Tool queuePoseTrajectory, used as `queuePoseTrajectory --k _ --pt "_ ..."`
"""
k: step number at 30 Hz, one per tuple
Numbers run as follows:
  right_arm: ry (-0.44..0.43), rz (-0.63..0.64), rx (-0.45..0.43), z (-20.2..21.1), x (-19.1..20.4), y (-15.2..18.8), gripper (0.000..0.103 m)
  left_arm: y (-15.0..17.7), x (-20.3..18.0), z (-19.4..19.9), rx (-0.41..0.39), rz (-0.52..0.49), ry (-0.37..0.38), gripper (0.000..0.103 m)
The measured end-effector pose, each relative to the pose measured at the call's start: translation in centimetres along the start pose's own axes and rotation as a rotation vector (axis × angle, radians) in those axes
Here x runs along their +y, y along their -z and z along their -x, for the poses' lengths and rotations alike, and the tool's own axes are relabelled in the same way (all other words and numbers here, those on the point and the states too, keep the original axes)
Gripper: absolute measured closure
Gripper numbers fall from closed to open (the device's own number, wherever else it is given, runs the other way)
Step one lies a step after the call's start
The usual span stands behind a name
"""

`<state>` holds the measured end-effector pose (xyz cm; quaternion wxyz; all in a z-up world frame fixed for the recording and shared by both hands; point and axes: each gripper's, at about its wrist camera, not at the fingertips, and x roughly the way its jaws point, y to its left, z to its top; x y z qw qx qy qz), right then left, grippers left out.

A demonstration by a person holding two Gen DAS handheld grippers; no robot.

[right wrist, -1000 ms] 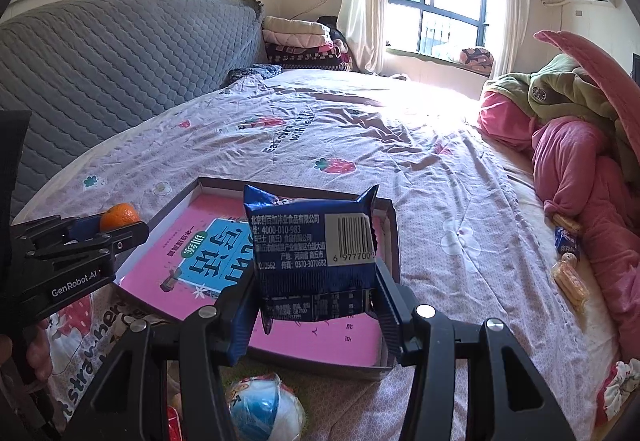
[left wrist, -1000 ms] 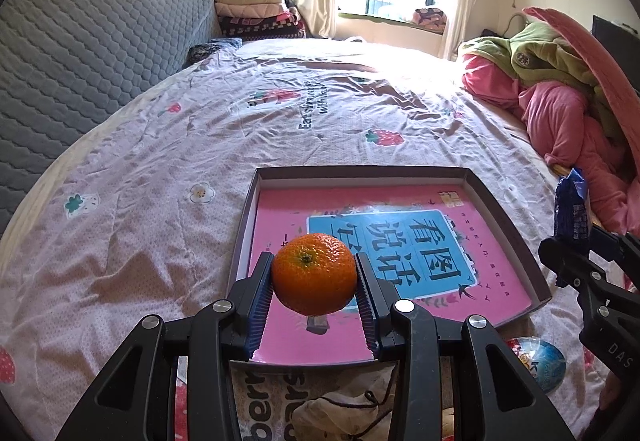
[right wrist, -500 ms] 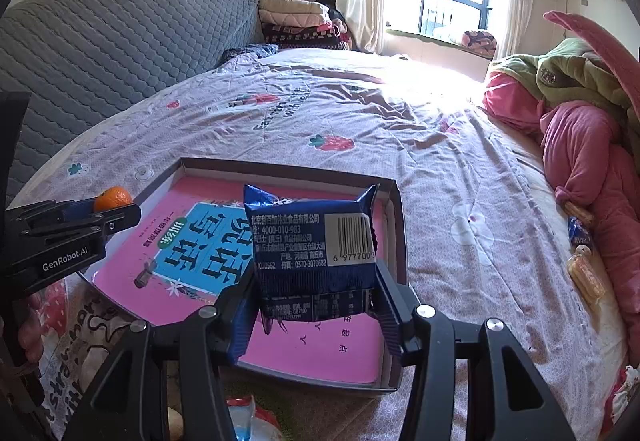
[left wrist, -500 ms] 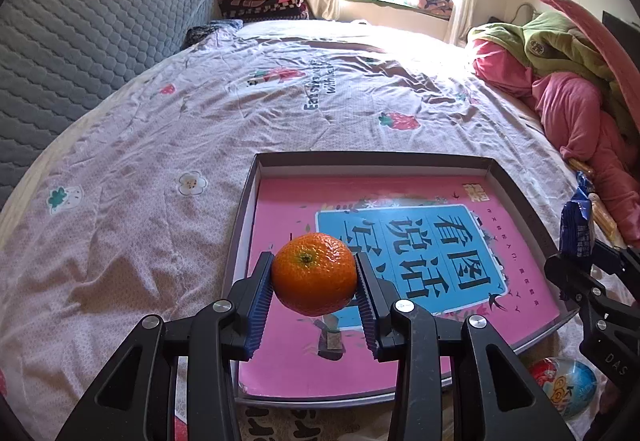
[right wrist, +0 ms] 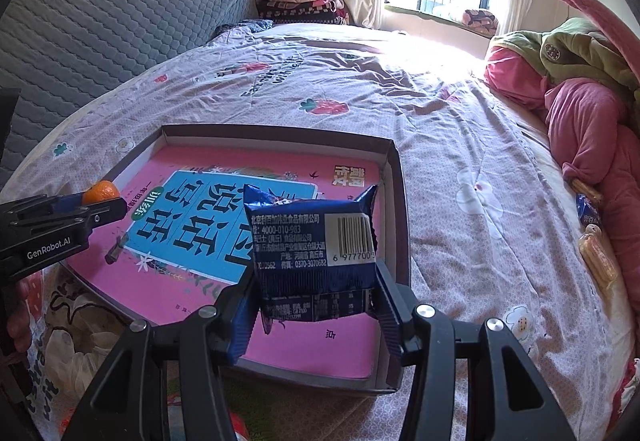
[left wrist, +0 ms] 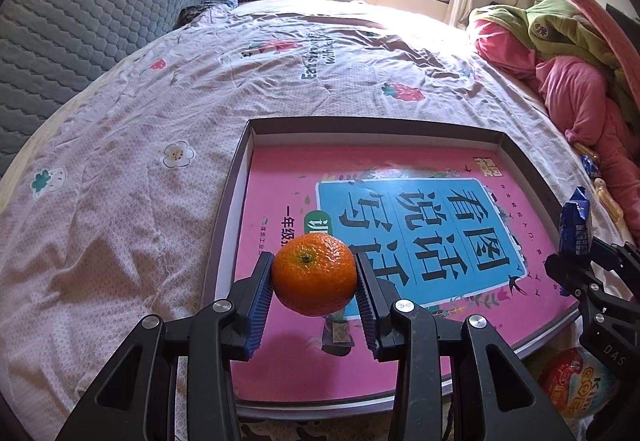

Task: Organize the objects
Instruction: 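Carry the orange over the grey tray while the right gripper carries the packet there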

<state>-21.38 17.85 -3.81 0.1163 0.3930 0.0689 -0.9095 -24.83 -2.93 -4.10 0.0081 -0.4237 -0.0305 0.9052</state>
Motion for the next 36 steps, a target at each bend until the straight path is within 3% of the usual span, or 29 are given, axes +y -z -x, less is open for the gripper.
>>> queuePoseTrajectory --k 15,36 --pt "-0.007 -0.004 0.045 -1.3 0.2 0.7 0.05 0.6 0.0 -1.7 0.048 -0.007 -0.01 0.063" --pt "-0.024 -0.011 0.06 -2.0 0.4 0.9 0.049 0.9 -0.2 -1.6 0.04 -0.025 -0.029 0.062"
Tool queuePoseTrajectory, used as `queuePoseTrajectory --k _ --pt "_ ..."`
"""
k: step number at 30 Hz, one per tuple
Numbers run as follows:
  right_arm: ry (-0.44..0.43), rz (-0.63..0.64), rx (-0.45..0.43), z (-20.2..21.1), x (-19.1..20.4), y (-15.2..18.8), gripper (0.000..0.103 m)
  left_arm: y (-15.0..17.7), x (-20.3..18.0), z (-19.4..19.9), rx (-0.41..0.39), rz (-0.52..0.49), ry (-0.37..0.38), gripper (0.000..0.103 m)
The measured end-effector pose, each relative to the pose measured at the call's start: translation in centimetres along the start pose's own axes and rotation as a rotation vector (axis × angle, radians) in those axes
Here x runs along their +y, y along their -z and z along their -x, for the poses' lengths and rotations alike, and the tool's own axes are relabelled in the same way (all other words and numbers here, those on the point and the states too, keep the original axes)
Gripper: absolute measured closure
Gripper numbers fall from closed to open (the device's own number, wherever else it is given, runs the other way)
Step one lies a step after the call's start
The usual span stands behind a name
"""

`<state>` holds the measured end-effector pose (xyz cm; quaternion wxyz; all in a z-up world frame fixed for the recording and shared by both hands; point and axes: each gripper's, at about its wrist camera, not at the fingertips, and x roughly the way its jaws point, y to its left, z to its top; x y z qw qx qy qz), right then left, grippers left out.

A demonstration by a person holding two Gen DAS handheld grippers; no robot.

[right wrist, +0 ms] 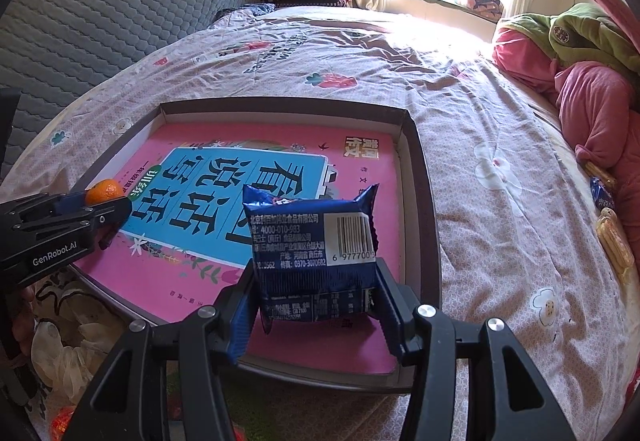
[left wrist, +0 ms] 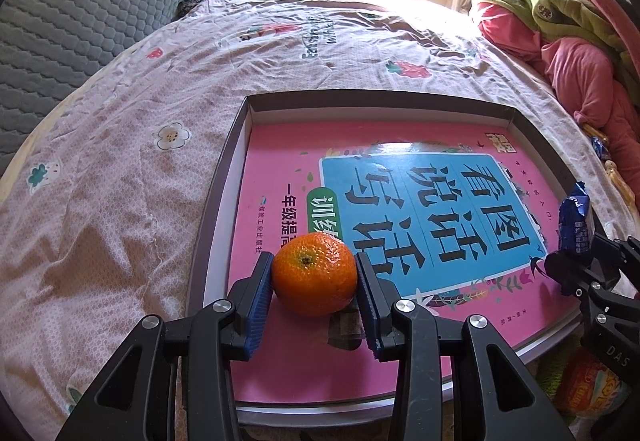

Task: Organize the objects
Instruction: 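Carry the orange over the grey tray while the right gripper carries the packet there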

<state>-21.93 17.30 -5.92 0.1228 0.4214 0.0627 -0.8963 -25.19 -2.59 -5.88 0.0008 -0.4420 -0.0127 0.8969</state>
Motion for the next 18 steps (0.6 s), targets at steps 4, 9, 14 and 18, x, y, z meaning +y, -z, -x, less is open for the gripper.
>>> queuePoseTrajectory --k 4,9,14,18 --pt "-0.003 -0.003 0.005 -0.01 0.05 0.0 0.049 0.03 -0.07 0.08 0.001 0.004 0.001 0.062" --pt "-0.008 -0.009 0.01 0.02 0.05 -0.02 0.049 0.03 -0.06 0.15 0.004 0.004 -0.001 0.062" --pt "-0.004 -0.008 0.01 0.06 0.08 -0.04 0.049 -0.01 0.15 0.25 0.003 0.014 0.0 0.062" --pt "0.0 -0.01 0.01 0.1 0.08 -0.09 0.049 0.0 0.17 0.41 -0.001 0.011 -0.007 0.062"
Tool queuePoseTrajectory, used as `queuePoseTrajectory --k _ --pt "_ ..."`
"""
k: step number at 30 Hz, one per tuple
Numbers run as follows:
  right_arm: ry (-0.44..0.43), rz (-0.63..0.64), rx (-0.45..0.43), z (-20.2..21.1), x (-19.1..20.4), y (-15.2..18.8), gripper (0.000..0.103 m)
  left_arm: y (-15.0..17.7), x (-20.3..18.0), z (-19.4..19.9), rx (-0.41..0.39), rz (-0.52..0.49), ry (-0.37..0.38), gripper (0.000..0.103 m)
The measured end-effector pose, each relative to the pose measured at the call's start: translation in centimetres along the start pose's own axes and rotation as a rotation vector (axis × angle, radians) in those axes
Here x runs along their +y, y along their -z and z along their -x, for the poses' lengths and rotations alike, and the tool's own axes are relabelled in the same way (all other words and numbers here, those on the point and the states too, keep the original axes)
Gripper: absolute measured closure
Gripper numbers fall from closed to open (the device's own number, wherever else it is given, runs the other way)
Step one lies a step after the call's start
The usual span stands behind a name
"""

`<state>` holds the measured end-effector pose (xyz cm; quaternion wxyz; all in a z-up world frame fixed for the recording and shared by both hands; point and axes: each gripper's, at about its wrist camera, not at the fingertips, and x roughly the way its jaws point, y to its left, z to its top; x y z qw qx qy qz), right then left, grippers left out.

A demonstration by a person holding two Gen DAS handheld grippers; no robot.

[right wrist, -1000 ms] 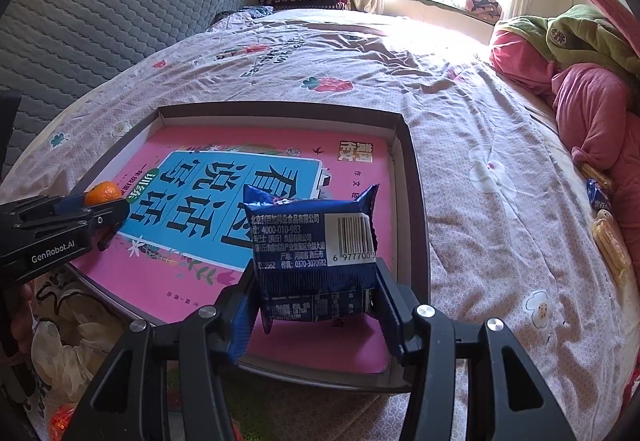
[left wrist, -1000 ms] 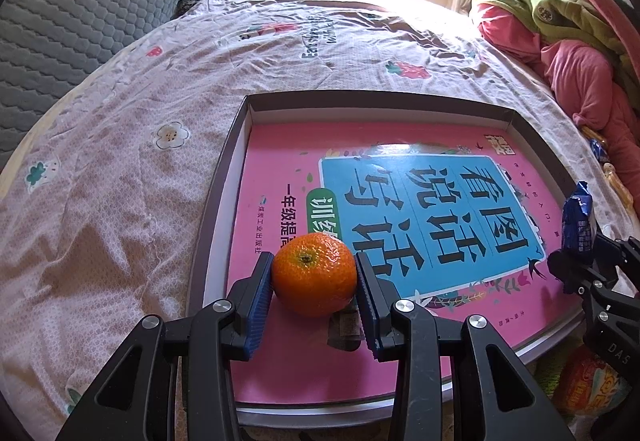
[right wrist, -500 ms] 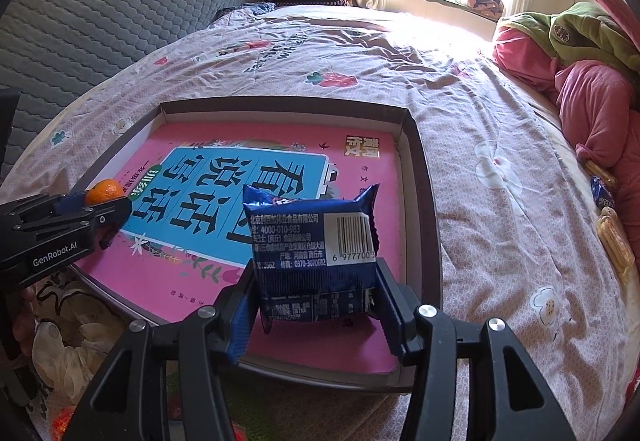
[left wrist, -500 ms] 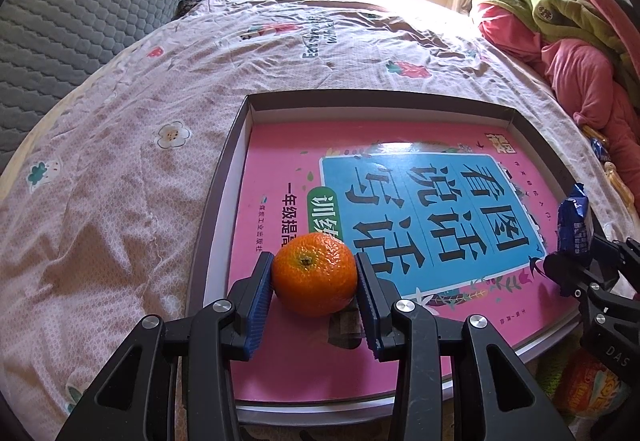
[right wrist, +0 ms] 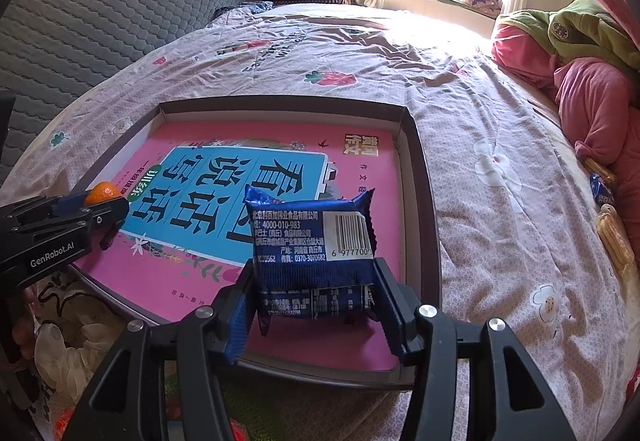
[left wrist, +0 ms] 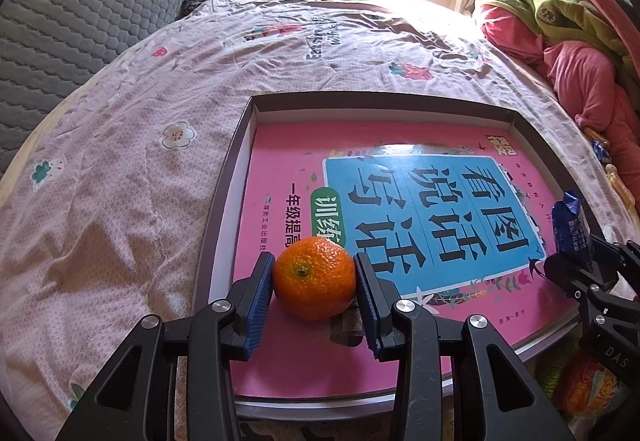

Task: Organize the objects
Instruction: 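Carry the orange over the grey tray while the right gripper carries the packet there, then lower and release the orange onto the book while the right gripper releases the packet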

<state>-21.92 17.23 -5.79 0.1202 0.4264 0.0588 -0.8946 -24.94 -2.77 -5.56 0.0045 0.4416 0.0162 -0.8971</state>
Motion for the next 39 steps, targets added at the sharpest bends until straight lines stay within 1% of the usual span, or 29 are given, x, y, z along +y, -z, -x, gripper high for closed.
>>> queuePoseTrajectory --k 18,22,27,31,39 --pt "-0.001 -0.018 0.001 0.2 -0.4 -0.1 0.048 -0.2 0.3 0.8 -0.012 0.011 -0.002 0.062" --pt "-0.013 -0.023 -0.001 0.3 -0.4 -0.1 0.046 -0.2 0.2 1.0 -0.015 0.009 -0.005 0.057" --pt "-0.021 -0.025 0.0 0.5 -0.4 -0.1 0.044 -0.1 0.1 1.1 -0.01 0.007 -0.01 0.056" --pt "-0.025 -0.022 -0.006 0.8 -0.3 -0.3 0.044 -0.1 0.2 1.4 -0.009 0.009 -0.01 0.047" --pt "-0.031 -0.022 -0.022 1.3 -0.3 -0.4 0.044 -0.1 0.5 2.0 -0.02 0.026 -0.009 0.044"
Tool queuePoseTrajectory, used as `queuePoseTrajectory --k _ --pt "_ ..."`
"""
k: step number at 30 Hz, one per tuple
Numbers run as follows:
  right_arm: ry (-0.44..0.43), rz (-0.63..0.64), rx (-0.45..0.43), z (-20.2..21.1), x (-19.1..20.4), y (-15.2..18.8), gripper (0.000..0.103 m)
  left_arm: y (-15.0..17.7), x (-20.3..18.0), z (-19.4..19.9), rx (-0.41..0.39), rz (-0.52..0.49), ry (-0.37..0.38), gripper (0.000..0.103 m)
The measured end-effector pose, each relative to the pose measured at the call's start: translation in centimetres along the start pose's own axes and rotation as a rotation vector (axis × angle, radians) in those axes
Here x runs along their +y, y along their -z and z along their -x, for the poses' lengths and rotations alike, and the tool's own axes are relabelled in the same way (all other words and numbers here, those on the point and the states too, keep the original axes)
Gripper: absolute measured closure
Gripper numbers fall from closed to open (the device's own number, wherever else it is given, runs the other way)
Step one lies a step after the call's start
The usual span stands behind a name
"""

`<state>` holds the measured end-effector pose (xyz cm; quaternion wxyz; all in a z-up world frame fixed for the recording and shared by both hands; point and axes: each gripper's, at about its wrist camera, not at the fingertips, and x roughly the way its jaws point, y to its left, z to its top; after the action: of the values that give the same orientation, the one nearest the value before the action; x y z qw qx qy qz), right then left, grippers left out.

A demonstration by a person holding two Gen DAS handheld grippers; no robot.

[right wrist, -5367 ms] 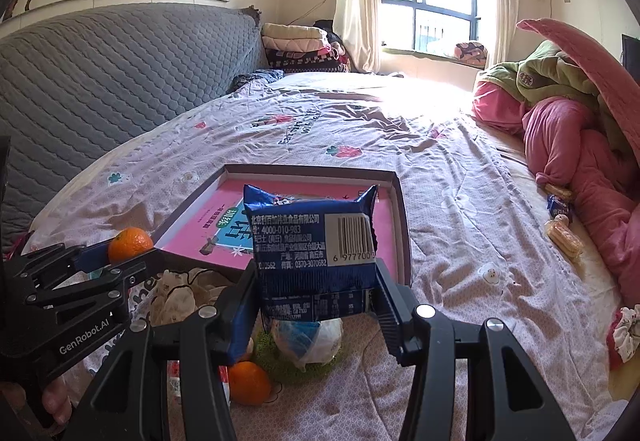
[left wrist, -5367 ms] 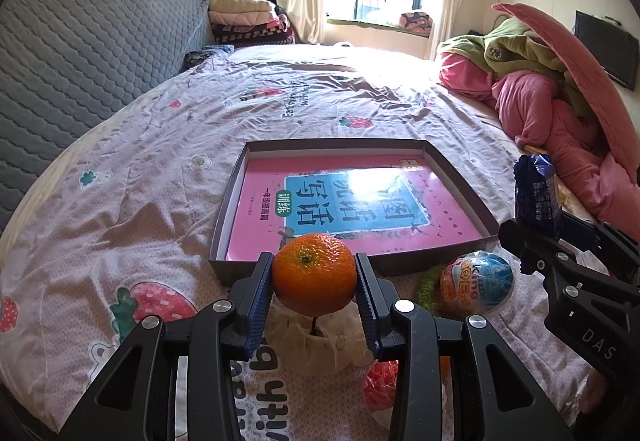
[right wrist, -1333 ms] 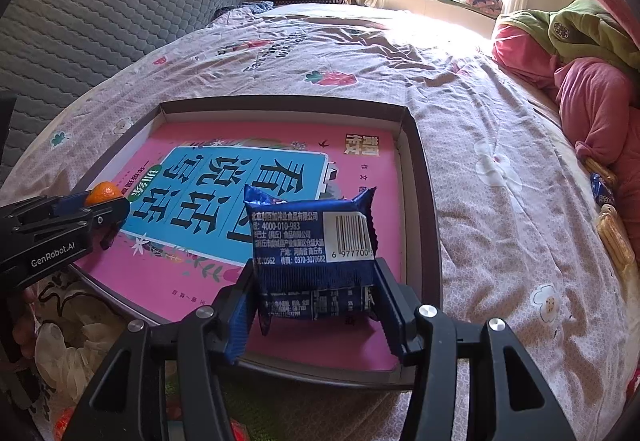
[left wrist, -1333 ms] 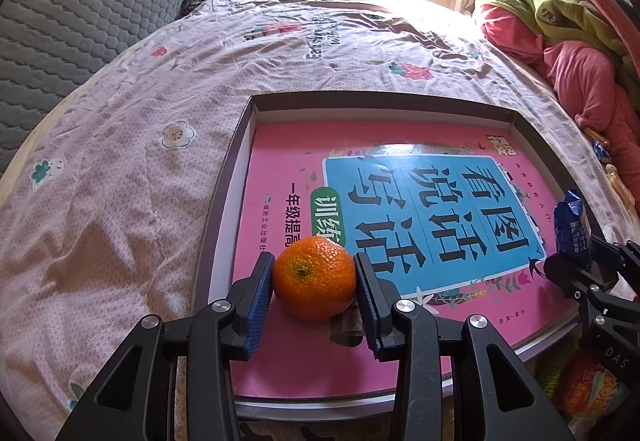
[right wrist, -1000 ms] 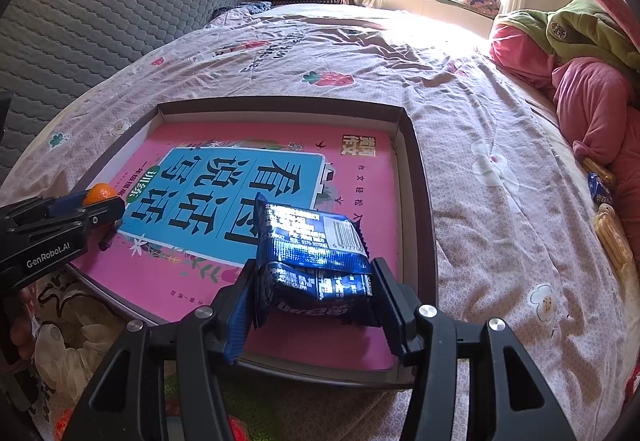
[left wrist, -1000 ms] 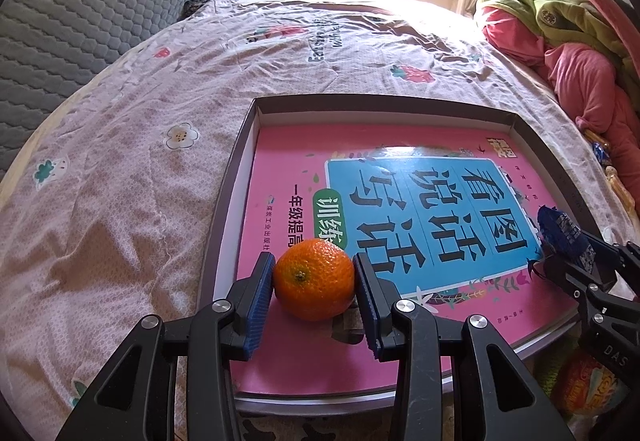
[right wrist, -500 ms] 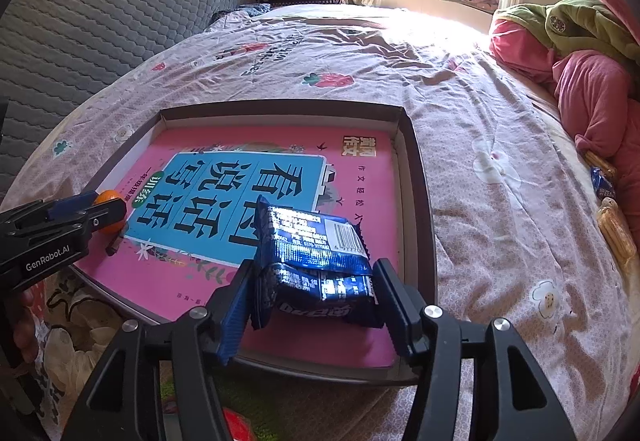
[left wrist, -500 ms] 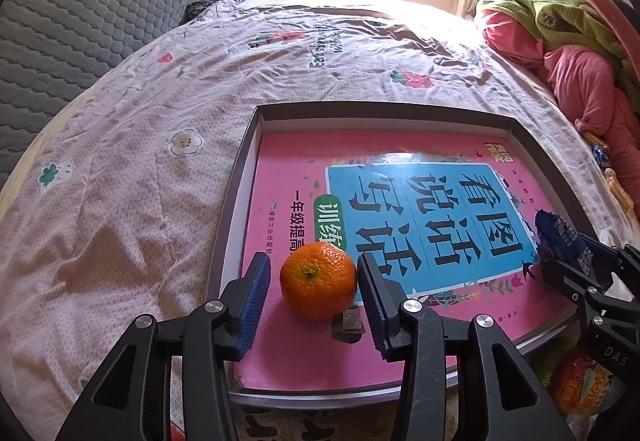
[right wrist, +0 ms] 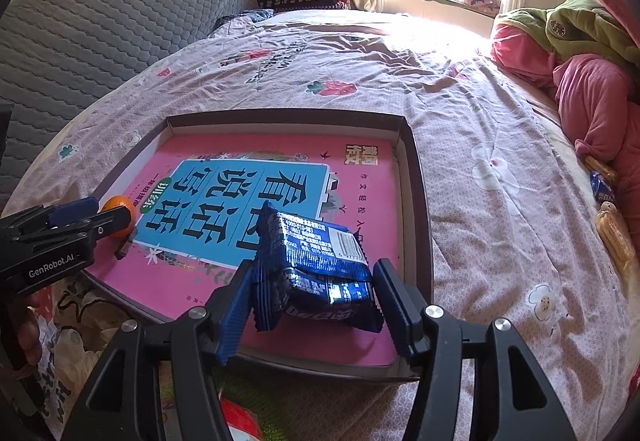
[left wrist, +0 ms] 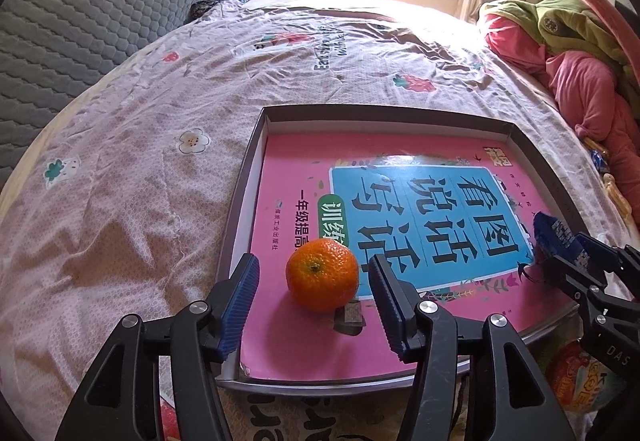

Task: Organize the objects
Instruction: 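Lower and release the orange onto the book while the right gripper releases the packet, then withdraw both grippers back from the tray toward the remaining items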

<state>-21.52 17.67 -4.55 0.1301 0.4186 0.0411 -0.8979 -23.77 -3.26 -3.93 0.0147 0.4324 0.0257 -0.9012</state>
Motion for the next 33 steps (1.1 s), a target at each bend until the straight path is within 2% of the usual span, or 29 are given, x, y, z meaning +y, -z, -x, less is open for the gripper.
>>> queuePoseTrajectory --k 4,24,33 --pt "-0.019 0.002 -0.008 0.4 0.1 -0.1 0.039 0.0 0.1 0.7 -0.012 0.006 0.002 0.043" --pt "-0.03 0.012 -0.076 2.9 0.6 -0.7 0.038 0.7 -0.8 5.7 -0.08 0.006 0.041 0.042" --pt "-0.041 0.032 -0.124 5.0 1.4 -0.9 0.034 1.8 -1.6 7.9 -0.1 0.001 0.057 0.041"
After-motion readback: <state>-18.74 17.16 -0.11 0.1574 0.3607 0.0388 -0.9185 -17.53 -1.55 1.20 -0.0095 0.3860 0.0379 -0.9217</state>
